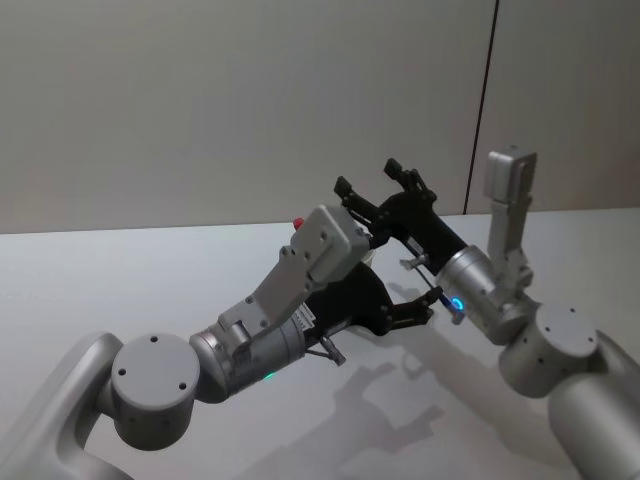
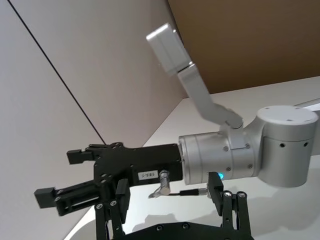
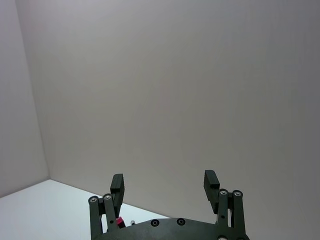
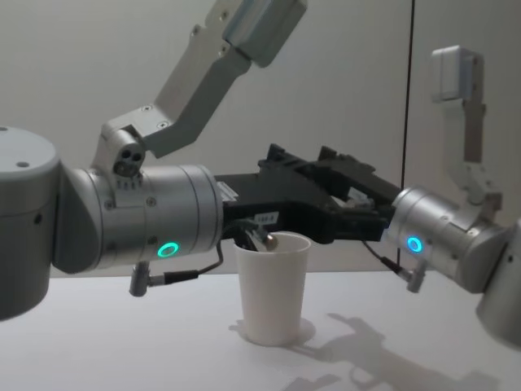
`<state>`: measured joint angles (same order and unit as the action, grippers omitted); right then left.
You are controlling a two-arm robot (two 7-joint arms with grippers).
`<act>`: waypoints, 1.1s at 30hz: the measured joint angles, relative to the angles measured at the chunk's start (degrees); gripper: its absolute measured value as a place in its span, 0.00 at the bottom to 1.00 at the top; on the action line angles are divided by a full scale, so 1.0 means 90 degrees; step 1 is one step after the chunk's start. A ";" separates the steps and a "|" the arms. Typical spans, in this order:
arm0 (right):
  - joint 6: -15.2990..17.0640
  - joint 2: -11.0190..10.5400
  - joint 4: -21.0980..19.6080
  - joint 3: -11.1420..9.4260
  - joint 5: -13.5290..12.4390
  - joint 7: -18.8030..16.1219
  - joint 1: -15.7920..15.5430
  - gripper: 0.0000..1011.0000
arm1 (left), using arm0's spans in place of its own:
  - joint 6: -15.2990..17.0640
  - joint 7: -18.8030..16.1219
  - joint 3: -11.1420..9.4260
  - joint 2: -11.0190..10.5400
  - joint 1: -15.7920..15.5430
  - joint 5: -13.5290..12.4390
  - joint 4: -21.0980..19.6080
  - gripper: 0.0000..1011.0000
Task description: Place the pen into the pen holder.
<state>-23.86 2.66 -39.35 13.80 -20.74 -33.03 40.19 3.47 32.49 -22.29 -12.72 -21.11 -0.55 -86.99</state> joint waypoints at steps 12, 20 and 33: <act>0.0442 -0.0261 -0.1153 -0.0074 0.0343 0.0372 -0.0596 0.99 | 0.0000 0.0000 0.0000 0.0000 0.0000 0.0000 0.0000 0.99; 0.0556 -0.0388 -0.1469 -0.0159 0.0474 0.0420 -0.0747 0.99 | 0.0000 0.0000 0.0000 0.0000 0.0000 0.0000 0.0000 0.99; 0.0618 -0.0480 -0.1653 -0.0222 0.0560 0.0435 -0.0834 0.99 | 0.0000 0.0000 0.0000 0.0000 0.0000 0.0000 0.0000 0.99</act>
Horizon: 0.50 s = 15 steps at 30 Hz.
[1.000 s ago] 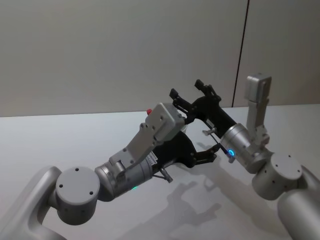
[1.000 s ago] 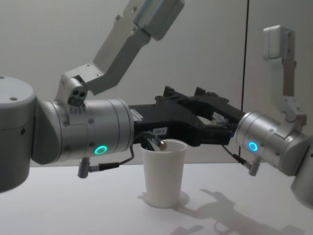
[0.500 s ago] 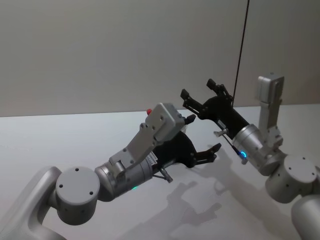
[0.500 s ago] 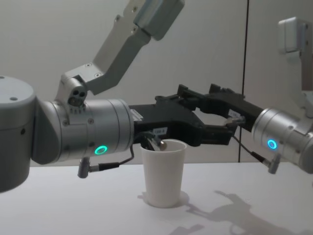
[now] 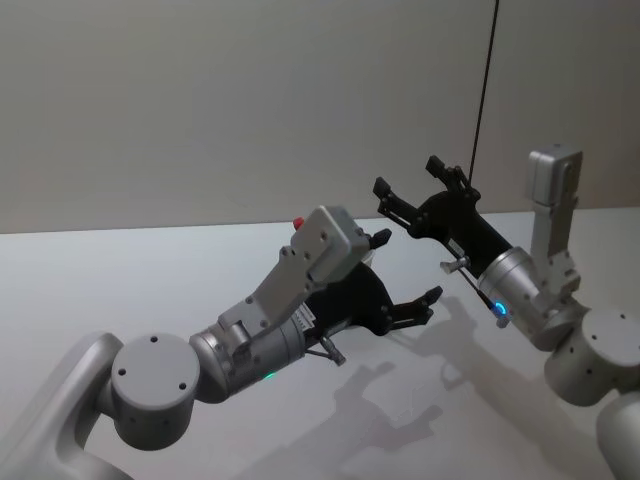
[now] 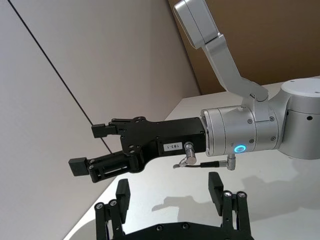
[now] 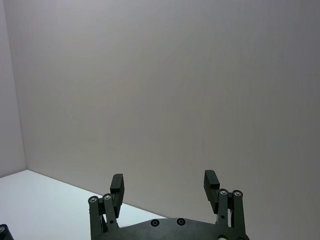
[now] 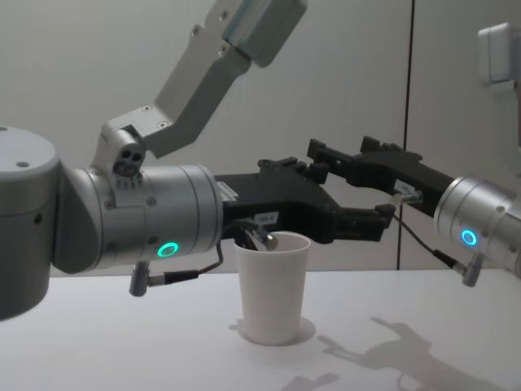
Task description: Place the pen into the pen holder.
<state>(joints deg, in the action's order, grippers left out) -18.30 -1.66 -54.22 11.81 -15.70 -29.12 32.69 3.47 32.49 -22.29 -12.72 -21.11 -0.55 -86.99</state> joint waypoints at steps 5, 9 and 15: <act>0.0011 -0.0018 -0.0040 -0.0014 0.0018 0.0004 -0.0017 0.99 | 0.0000 0.0000 0.0000 0.0000 0.0000 0.0000 0.0000 0.99; 0.0017 -0.0026 -0.0059 -0.0020 0.0026 0.0006 -0.0027 0.99 | 0.0000 0.0000 0.0000 0.0000 0.0000 0.0000 0.0000 0.99; 0.0022 -0.0037 -0.0081 -0.0026 0.0035 0.0007 -0.0036 0.99 | 0.0000 0.0000 0.0000 0.0000 0.0000 0.0000 0.0000 0.99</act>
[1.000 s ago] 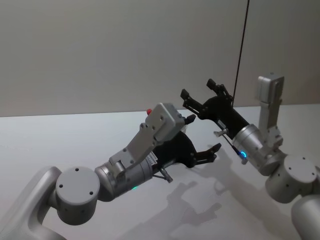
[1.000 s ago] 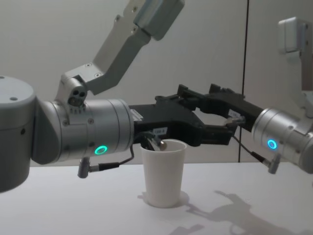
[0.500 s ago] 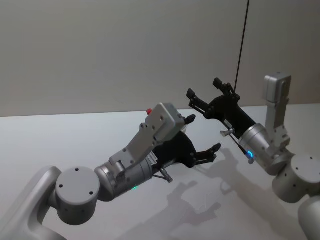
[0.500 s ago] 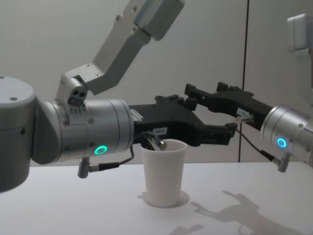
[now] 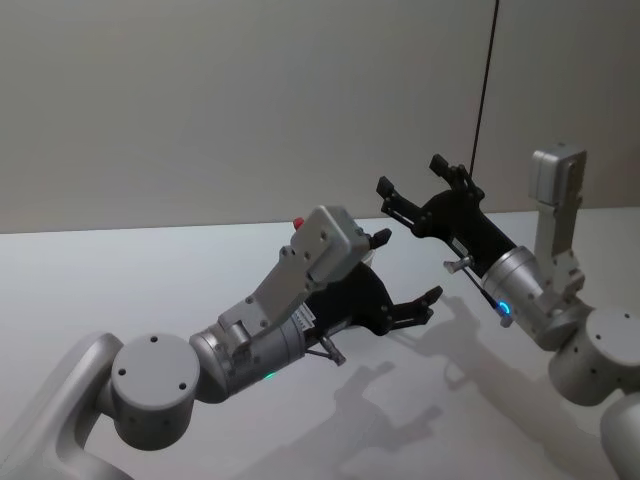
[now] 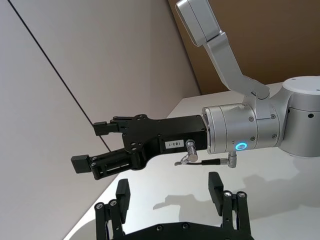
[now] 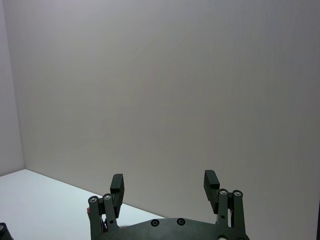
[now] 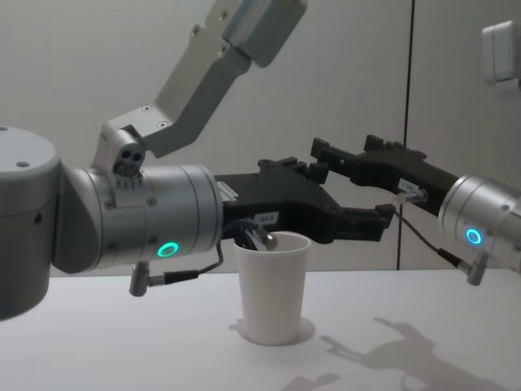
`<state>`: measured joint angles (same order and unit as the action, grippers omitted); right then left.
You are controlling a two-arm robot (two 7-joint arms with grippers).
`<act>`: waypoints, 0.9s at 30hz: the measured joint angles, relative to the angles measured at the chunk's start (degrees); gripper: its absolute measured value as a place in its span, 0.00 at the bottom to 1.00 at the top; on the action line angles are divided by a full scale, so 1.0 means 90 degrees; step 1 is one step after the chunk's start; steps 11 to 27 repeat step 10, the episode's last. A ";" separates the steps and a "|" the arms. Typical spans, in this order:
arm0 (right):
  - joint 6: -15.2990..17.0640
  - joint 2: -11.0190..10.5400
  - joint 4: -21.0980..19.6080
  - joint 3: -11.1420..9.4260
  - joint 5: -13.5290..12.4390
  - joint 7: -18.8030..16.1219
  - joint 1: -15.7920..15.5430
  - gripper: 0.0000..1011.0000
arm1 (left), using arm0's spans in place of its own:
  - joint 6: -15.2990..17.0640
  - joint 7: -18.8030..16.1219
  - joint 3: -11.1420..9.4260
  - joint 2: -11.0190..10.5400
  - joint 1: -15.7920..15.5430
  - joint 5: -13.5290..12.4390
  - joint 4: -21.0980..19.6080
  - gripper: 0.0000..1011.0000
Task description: Place the pen into the pen holder.
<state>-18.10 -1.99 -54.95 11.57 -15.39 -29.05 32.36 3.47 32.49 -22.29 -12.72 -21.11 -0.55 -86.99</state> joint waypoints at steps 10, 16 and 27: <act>0.0009 -0.0007 -0.0017 -0.0009 0.0007 0.0000 -0.0007 0.99 | 0.0000 0.0000 0.0000 0.0000 0.0000 0.0000 0.0000 0.99; 0.0009 -0.0007 -0.0017 -0.0009 0.0007 0.0000 -0.0007 0.99 | 0.0000 0.0000 0.0000 0.0000 0.0000 0.0000 0.0000 0.99; 0.0009 -0.0007 -0.0017 -0.0009 0.0007 0.0000 -0.0007 0.99 | 0.0000 0.0000 0.0000 0.0000 0.0000 0.0000 0.0000 0.99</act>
